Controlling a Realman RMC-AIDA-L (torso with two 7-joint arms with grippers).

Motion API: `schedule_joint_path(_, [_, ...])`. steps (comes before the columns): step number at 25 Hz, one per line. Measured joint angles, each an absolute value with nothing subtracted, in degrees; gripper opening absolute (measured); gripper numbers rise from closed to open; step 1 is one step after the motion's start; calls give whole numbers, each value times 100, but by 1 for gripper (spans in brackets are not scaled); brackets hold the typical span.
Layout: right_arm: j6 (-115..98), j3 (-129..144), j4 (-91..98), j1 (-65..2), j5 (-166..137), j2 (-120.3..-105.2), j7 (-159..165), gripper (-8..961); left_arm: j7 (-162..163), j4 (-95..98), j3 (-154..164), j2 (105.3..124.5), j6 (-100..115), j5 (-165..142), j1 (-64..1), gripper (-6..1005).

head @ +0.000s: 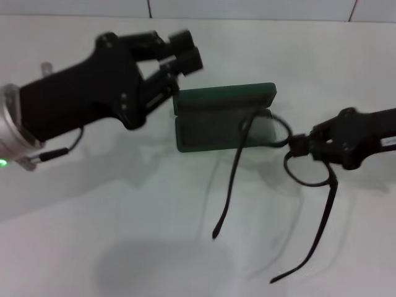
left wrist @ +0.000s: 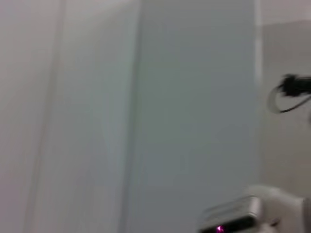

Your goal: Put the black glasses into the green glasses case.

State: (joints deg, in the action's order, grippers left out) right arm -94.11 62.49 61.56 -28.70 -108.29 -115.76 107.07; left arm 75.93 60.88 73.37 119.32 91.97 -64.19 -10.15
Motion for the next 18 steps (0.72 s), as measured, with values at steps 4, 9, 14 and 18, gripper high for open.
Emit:
schedule_joint_path(4, [-9784,5712,5880,-2769,-10398,-11561,10169,62,7533,5378,7388,11946,9775,-6493,-1554,143])
schedule_joint_path(9, [-9996,5504,5637,-2766,-10112,-11551,9877,62,7200,4728,7780,11979,10067,-6645,-2154,48])
schedule_joint_path(14, [-10069,5548,5622,-2764,-9998,-11572,9849,62,6971,4238,8036,11988,10045,-6696,-2567,32])
schedule_joint_path(18, [-10232,5563,5514,-2783,-9767,-11568,9793,61,6782,3821,8061,11996,10036,-6679,-2753,23])
